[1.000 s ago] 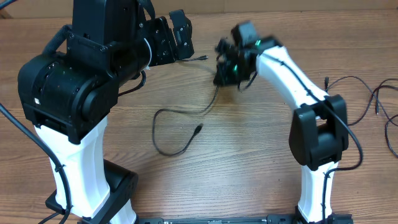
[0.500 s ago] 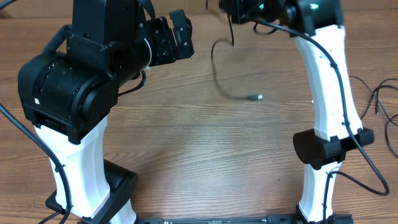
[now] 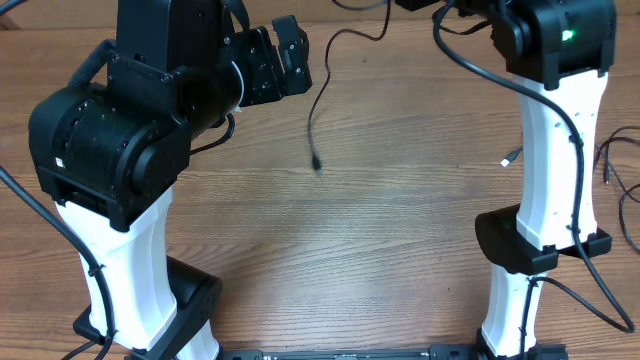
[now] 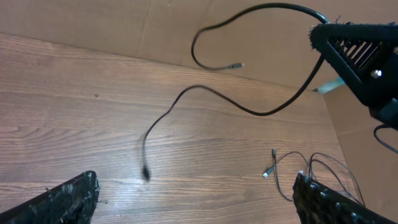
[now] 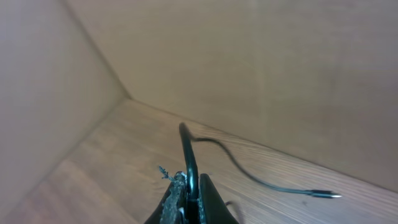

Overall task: Untangle cables
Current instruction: 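Grasp the last black cable with the right gripper and carry it right, then lay the black cable on the right-side pile and open the right gripper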

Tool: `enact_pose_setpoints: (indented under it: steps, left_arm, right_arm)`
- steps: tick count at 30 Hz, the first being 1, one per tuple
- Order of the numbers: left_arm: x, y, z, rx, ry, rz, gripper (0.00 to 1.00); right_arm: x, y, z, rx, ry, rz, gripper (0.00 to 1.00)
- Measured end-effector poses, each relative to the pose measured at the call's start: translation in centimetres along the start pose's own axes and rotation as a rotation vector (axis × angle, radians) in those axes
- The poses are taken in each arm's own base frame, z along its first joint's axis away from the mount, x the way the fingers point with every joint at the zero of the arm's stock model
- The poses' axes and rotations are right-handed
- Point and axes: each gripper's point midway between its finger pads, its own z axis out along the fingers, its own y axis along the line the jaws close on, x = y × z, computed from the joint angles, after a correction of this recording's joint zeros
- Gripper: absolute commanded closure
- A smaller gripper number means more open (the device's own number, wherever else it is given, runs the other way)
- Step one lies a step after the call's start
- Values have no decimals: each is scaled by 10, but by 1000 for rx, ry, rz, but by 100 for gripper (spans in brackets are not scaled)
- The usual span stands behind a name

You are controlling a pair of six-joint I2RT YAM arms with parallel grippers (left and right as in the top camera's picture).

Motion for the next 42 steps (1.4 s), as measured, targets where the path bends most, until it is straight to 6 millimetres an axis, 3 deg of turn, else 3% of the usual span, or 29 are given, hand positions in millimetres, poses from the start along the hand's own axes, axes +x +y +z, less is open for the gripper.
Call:
enact_pose_setpoints:
  steps: [12,18,26,34,37,42]
  left_arm:
    - [0,0,0,0,0,0,1]
    - [0,0,0,0,0,0,1]
    - [0,0,0,0,0,0,0]
    - [0,0,0,0,0,0,0]
    - [0,0,0,0,0,0,1]
    - [0,0,0,0,0,0,1]
  right_arm:
    - [-10,-94,-32,268,-45,67,96]
    - [-10,-160,-68,469,-62,120,96]
    - [4,-252,-134,707,-74,222,96]
    - [60,-350,-199,904,1,399,96]
    - [94,-392,-230,984,34,491,96]
    - [153,-443,-267,1072,84,618,96]
